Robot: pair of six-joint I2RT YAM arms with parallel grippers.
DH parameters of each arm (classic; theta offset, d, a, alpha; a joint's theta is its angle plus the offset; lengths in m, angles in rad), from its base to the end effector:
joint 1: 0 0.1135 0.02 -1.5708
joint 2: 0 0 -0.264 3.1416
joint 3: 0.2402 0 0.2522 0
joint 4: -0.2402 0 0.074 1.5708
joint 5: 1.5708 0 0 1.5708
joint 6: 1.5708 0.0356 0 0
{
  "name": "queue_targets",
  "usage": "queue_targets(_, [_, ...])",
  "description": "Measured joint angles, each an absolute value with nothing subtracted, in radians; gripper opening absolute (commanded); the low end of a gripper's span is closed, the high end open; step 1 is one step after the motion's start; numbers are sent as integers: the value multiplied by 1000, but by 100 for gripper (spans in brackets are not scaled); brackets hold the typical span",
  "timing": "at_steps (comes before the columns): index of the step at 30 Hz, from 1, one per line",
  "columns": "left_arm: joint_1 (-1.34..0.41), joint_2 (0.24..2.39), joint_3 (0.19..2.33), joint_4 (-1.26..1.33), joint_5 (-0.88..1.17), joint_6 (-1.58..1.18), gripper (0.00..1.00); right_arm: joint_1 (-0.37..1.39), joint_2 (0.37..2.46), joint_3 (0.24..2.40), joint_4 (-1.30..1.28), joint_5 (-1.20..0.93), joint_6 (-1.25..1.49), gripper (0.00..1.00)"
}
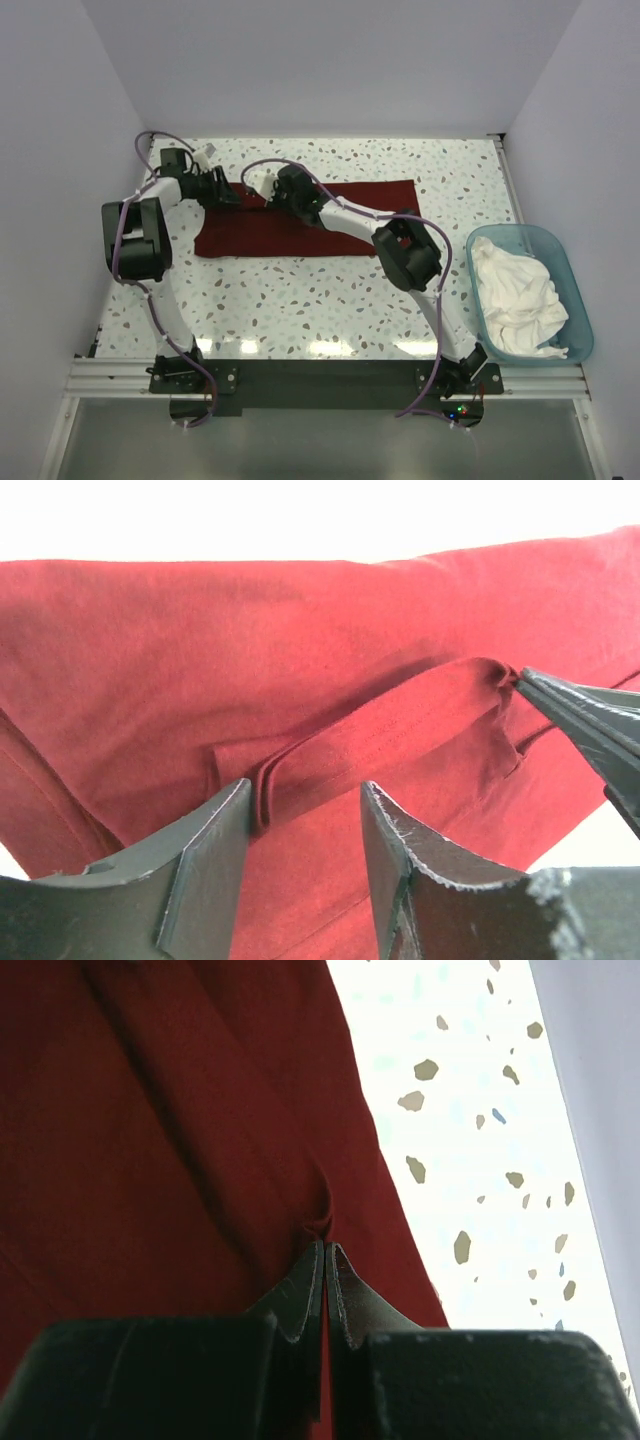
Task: Fold and stack the t-shirts
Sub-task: Fold the tshirt
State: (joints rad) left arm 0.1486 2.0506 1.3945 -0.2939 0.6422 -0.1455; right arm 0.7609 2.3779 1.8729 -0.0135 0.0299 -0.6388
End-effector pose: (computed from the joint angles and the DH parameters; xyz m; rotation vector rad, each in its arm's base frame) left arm 0.4306 0.0429 0.1624 -0.0988 2.4218 -0.8004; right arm 0.3985 0.3780 0.1758 -1.3318 1.6098 0.0428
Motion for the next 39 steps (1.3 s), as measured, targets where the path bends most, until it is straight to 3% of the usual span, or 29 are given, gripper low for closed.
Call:
queue_targets(4, [148, 2051, 1418, -295, 643, -128, 45, 758, 2372, 1845, -6, 40, -639, 0])
queue_targets(19, [148, 2171, 1578, -308, 648, -56, 0, 756, 2369, 1840, 2, 69, -639, 0])
queue_targets(39, [82, 2180, 1509, -118, 651, 312, 0, 748, 2368, 1826, 12, 149, -618, 0])
